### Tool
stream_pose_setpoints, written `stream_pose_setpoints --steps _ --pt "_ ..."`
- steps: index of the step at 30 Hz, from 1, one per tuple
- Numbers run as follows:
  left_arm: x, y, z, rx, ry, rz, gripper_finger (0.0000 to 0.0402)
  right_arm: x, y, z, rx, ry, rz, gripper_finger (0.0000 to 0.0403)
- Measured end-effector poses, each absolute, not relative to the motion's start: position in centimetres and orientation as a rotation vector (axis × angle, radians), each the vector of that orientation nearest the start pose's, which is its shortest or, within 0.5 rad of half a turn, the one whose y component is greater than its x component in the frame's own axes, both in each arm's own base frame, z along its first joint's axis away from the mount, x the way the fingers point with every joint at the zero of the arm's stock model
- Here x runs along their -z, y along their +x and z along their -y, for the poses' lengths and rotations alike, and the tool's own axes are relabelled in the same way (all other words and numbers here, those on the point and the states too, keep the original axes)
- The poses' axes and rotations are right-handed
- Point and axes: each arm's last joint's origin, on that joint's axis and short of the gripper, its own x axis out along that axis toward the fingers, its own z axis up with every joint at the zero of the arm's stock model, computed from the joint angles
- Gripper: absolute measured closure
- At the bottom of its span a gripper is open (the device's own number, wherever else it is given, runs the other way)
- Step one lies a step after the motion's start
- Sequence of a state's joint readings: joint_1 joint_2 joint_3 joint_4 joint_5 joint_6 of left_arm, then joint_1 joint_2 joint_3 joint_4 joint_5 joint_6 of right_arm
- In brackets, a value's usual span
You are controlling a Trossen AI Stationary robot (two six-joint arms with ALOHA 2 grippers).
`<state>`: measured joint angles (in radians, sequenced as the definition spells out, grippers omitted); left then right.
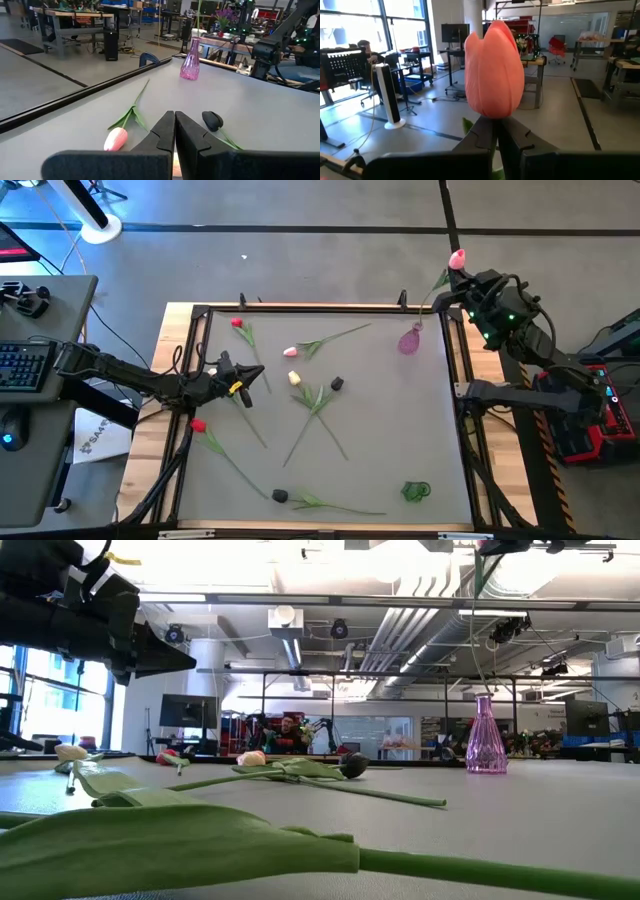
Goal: Sort flowers into vase by color
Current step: Put the right pink tulip into the violet vase
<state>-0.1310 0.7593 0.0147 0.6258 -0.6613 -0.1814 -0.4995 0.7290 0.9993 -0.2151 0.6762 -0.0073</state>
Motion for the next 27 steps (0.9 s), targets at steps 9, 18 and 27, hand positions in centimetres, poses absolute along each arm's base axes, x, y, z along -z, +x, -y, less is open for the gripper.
stream_pose_setpoints --steps 9,18,27 --pt "-15.3 14.0 0.1 -0.538 -0.129 -0.064 0.0401 -41.5 10.5 7.8 1.179 -0.028 0.069 0.0401" --pt "-15.2 14.0 0.1 -0.537 -0.121 -0.067 0.0402 -40.5 10.6 7.8 1.177 0.016 -0.007 0.0401" --pt "-15.2 14.0 0.1 -0.538 -0.138 -0.062 0.0401 -38.6 11.7 8.5 1.188 0.125 -0.139 0.0395"
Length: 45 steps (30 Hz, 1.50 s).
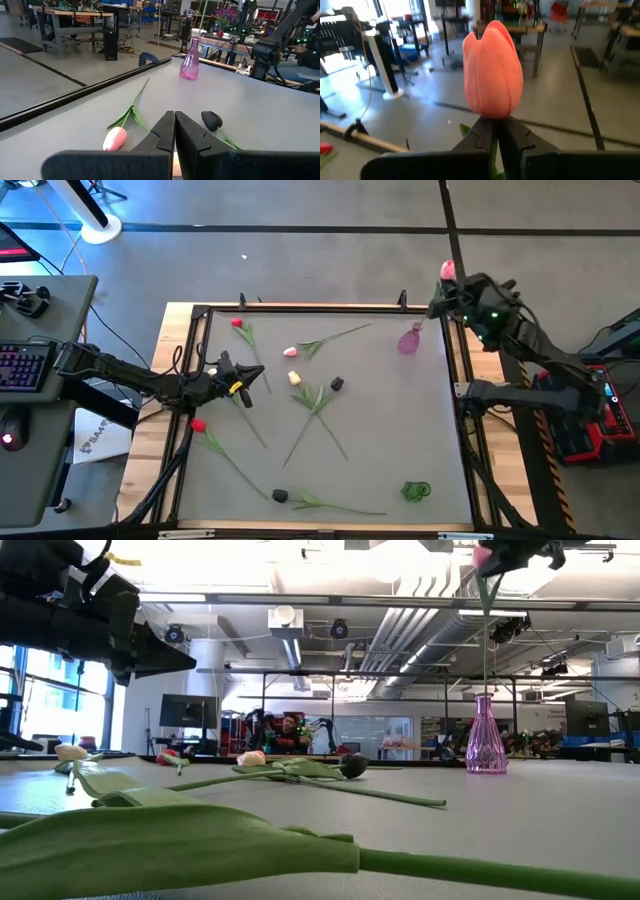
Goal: Sort flowers into vase by color
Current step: Put the right pink tulip into the violet vase, then put the pink tulip into the violet vase
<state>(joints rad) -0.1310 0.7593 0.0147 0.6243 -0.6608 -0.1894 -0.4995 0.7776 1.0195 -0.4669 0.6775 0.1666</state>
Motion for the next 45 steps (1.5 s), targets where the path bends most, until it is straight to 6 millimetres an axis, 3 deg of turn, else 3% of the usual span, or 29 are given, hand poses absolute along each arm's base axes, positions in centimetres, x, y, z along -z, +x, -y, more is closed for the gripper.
stream_pose_setpoints --steps 4,10,17,22,26,34,40,45 --pt "-15.2 14.1 0.1 -0.519 -0.157 -0.059 0.0402 -37.1 12.6 9.0 1.198 0.15 -0.263 0.0367" --pt "-15.3 14.1 0.2 -0.494 -0.16 -0.06 0.0402 -36.0 13.5 9.4 1.185 0.167 -0.36 0.0282" --pt "-15.3 14.1 0.2 -0.49 -0.168 -0.059 0.0401 -37.8 13.1 8.7 1.035 0.3 -0.448 0.0206" --pt "-15.4 14.2 0.2 -0.482 -0.176 -0.061 0.0399 -38.6 12.4 8.1 1.01 0.379 -0.563 0.0197" --pt "-16.0 14.6 0.3 -0.471 -0.158 -0.072 0.0381 -38.0 12.4 8.1 1.025 0.374 -0.686 0.0198" --pt "-17.6 16.2 -0.1 -0.51 -0.139 -0.146 0.0325 -36.4 14.3 7.7 0.743 0.511 -0.869 0.0199" --pt "-18.3 18.6 -1.8 -0.544 -0.09 -0.274 0.0292 -35.9 15.9 6.9 0.673 0.504 -0.91 0.0199" --pt "-18.0 20.8 -4.4 -0.557 -0.06 -0.409 0.0287 -35.6 16.9 5.6 0.622 0.491 -0.924 0.0199"
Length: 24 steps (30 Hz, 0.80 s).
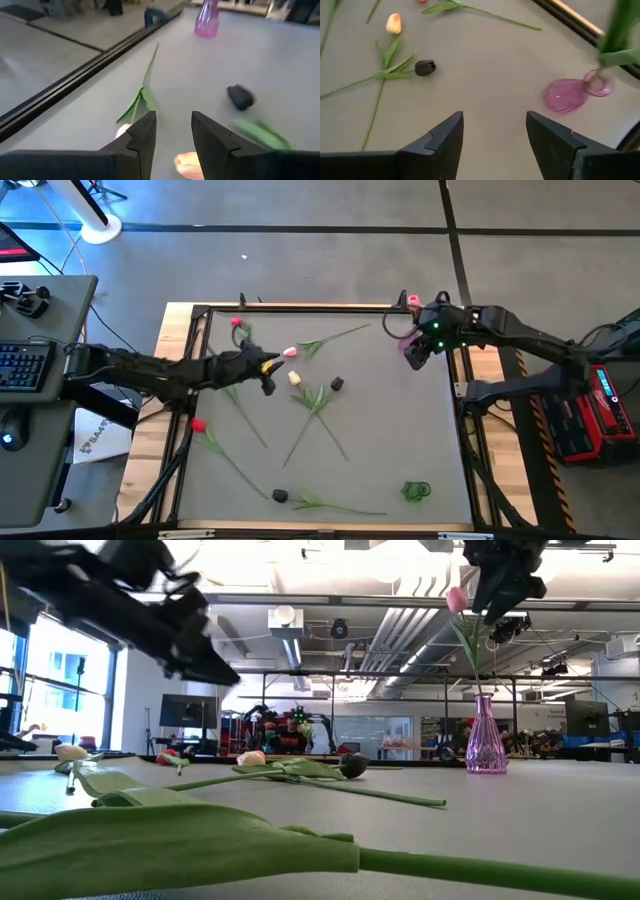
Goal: Sort flowers into vase by color
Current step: Put the pink tulip into the violet vase
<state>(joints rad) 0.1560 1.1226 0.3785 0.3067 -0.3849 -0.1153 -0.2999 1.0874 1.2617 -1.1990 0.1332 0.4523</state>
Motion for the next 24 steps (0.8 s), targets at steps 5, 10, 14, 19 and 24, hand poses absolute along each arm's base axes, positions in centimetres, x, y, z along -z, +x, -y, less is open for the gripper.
stream_pose_setpoints --steps 5,10,14,19,24 --pt "-17.9 23.3 -7.5 -0.512 -0.051 -0.507 0.0287 -35.7 17.5 3.7 0.593 0.462 -0.91 0.0199" --pt "-17.5 25.6 -11.1 -0.466 -0.061 -0.627 0.0287 -35.7 17.9 1.5 0.621 0.406 -0.878 0.0199" --pt "-17.3 27.4 -14.0 -0.453 -0.074 -0.778 0.0287 -35.4 18.5 0.0 0.623 0.352 -0.87 0.0199" --pt "-16.1 29.3 -16.8 -0.439 -0.072 -0.967 0.0287 -34.7 19.5 -1.3 0.613 0.311 -0.894 0.0199" --pt "-14.2 30.8 -18.2 -0.403 -0.062 -1.076 0.0287 -33.9 20.5 -1.8 0.608 0.284 -0.937 0.0199"
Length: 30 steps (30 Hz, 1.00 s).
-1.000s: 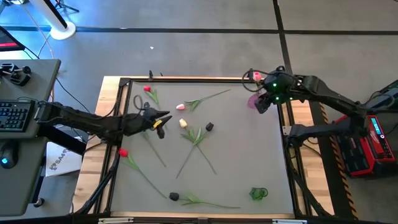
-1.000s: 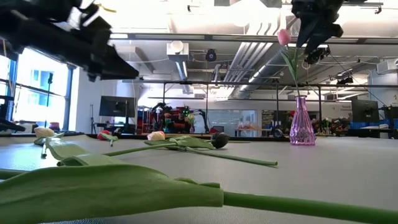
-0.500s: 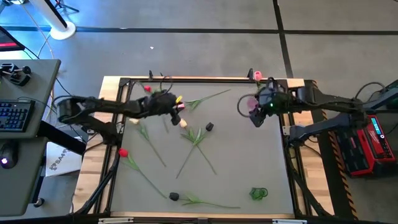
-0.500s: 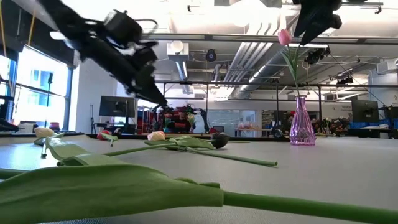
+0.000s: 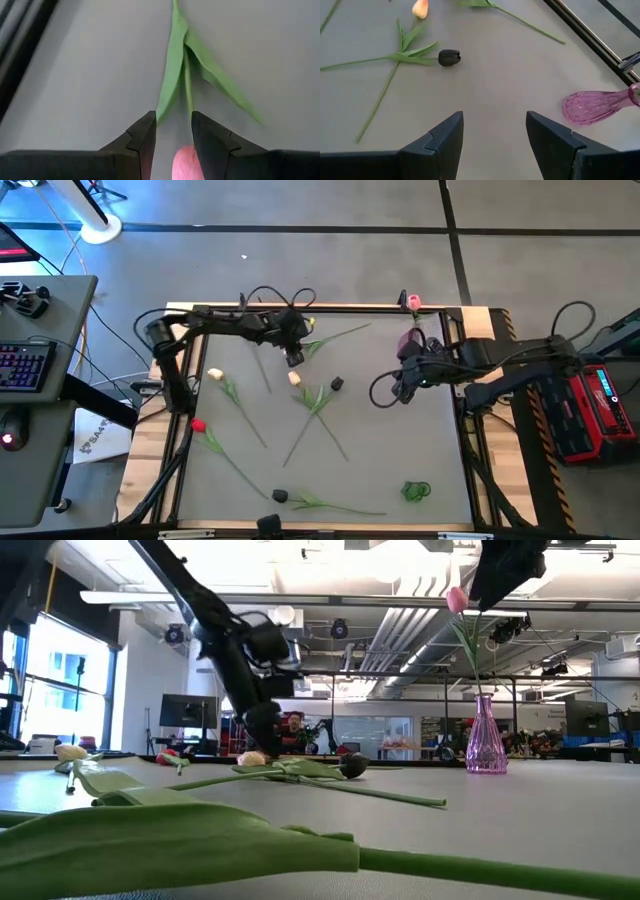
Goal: Sort flowers into vase by color
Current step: Put the pink tulip into the violet vase
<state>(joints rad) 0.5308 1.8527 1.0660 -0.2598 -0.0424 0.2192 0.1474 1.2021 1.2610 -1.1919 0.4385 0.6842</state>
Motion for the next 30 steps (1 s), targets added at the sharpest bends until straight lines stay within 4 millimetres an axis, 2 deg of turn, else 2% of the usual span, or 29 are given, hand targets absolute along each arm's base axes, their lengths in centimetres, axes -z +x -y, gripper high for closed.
stream_pose_setpoints --steps 8,16,30 --pt "-13.3 31.6 -18.5 -0.359 -0.057 -1.117 0.0293 -33.3 21.2 -1.8 0.62 0.26 -0.963 0.0199" --pt "-14.4 31.3 -18.4 -0.366 -0.048 -1.096 0.0326 -33.4 21.2 -1.8 0.626 0.225 -0.957 0.0199" --pt "-14.5 31.3 -18.1 -0.277 -0.047 -1.093 0.0303 -33.4 21.3 -1.8 0.624 0.23 -0.954 0.0199"
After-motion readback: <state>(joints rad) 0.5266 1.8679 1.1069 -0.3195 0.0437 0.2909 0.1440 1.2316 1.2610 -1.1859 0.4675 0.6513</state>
